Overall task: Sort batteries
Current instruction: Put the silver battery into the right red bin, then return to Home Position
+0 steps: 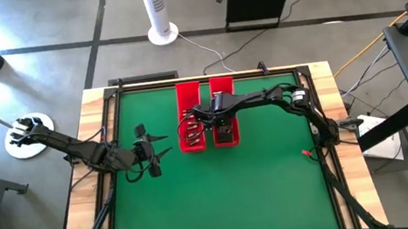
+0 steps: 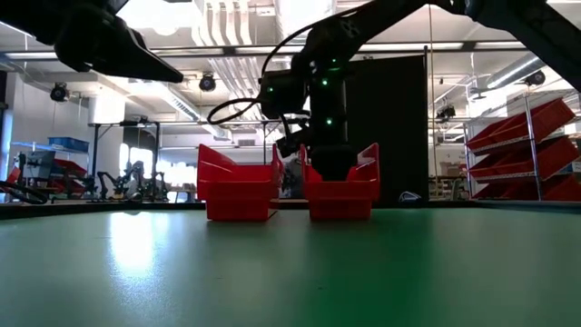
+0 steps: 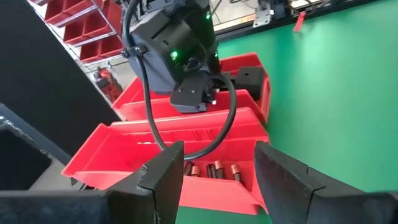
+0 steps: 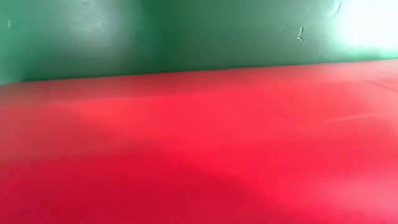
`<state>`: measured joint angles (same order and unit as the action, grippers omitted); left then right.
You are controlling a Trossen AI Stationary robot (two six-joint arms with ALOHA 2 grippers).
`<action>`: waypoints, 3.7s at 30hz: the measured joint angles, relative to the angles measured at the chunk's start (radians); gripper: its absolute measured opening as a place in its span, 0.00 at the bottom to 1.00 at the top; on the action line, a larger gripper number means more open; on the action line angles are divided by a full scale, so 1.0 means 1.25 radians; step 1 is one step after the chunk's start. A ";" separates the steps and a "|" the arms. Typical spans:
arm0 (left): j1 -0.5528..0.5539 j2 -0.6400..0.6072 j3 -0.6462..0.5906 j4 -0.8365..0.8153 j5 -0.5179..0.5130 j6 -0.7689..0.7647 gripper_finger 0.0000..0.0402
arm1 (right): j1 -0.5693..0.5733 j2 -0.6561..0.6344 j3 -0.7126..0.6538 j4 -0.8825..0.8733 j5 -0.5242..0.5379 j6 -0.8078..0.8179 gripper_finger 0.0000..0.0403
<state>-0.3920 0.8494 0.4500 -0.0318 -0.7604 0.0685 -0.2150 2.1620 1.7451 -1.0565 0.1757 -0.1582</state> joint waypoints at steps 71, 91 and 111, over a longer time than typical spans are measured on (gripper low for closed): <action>0.003 -0.214 -0.025 -0.125 0.083 -0.067 0.43 | 0.099 -1.552 -1.313 0.801 -0.106 0.224 0.15; 0.099 -0.584 -0.352 0.141 0.459 -0.032 0.43 | 0.149 -1.665 -1.382 0.855 -0.077 0.195 0.05; 0.227 -0.636 -0.352 0.039 0.593 0.002 0.43 | 0.147 -1.611 -1.383 0.855 -0.080 0.210 0.05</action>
<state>-0.1085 0.0545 0.0105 0.0170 -0.0186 0.0714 -0.0307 0.1482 0.0164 0.0124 0.0756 0.1043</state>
